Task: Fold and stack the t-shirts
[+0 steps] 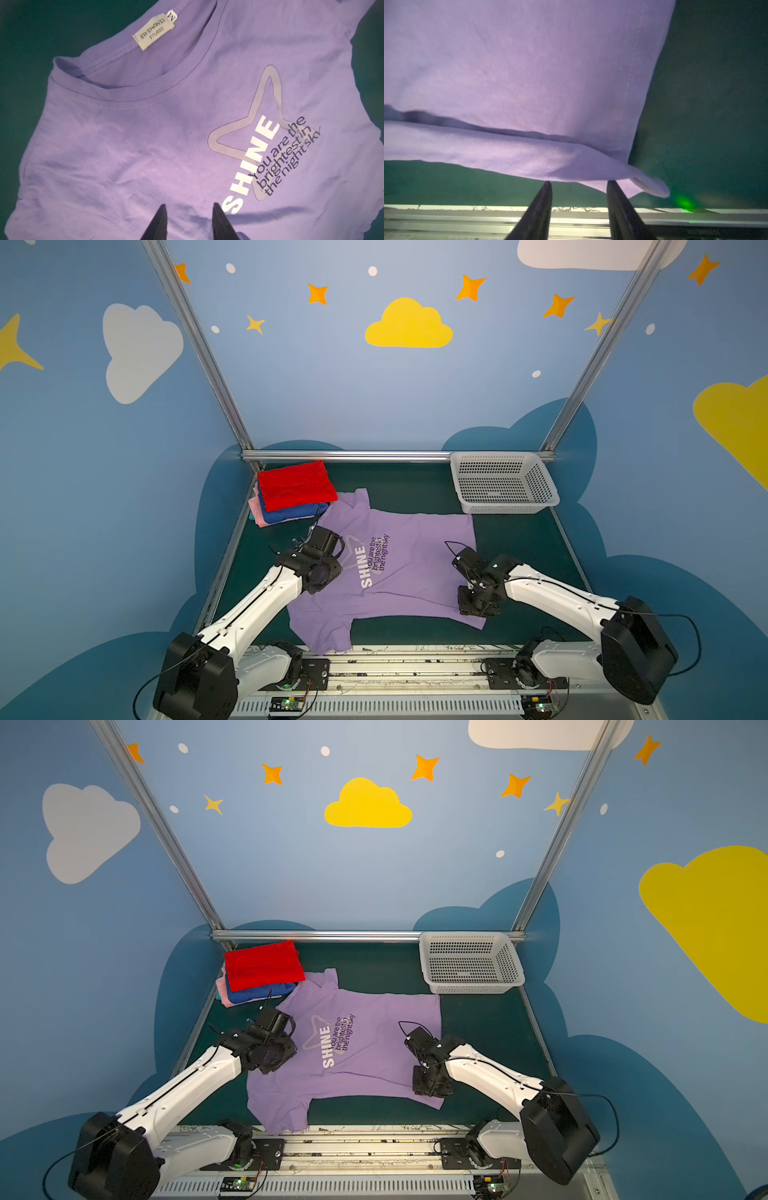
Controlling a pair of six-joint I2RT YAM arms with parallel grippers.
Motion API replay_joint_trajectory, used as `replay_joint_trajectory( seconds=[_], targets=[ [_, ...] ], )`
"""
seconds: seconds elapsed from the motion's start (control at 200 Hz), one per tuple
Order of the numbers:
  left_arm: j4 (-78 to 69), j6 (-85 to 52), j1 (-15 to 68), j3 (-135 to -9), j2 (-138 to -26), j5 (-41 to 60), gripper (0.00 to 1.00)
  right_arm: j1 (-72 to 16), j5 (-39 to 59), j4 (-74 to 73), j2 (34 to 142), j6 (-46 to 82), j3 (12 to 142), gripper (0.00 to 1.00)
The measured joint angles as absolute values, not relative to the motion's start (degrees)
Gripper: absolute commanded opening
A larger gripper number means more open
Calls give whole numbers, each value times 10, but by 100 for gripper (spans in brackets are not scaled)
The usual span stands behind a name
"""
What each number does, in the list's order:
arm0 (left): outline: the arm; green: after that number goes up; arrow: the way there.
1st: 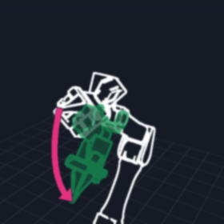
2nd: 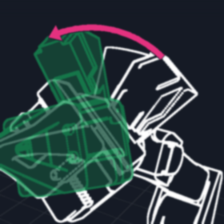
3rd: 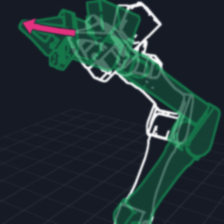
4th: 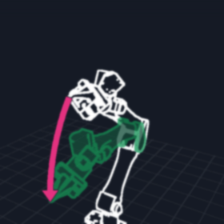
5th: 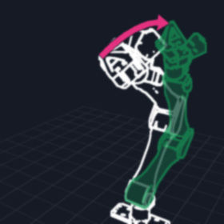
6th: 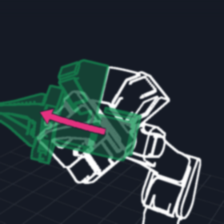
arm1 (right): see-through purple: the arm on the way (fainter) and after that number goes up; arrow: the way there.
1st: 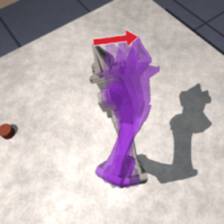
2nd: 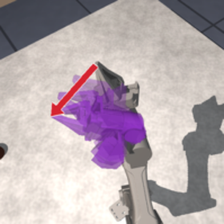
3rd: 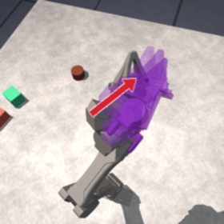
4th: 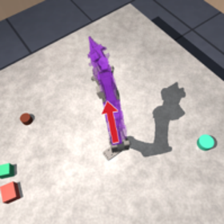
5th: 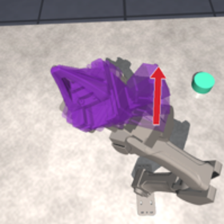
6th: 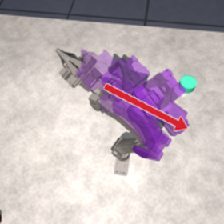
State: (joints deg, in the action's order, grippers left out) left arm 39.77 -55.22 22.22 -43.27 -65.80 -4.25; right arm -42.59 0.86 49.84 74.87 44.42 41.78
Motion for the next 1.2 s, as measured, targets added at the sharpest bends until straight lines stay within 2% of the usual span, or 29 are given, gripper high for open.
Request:
replay_joint_trajectory(
  seconds=[0.16, 0.255, 0.396, 0.491, 0.726, 1.037, 1.097, 1.202],
  targets=[
    [397, -554, 223, -433, -658, -47, 38, -439, 4, 475, 782, 455, 418, 43],
    [397, -555, 223, -433, -656, -50, 38, -440, 0, 460, 785, 463, 418, 37],
    [397, -558, 223, -433, -651, -54, 38, -440, -7, 441, 785, 470, 418, 20],
    [397, -559, 223, -433, -651, -55, 38, -440, -8, 432, 786, 476, 418, 0],
    [397, -560, 223, -433, -650, -58, 38, -462, -11, 441, 765, 484, 415, 0],
    [397, -560, 221, -433, -646, -64, 39, -566, -13, 520, 587, 553, 373, 0],
    [397, -560, 221, -433, -646, -66, 39, -585, -4, 517, 578, 567, 345, 4],
    [397, -560, 220, -433, -646, -66, 39, -626, 15, 498, 587, 586, 304, 20]
  ],
)
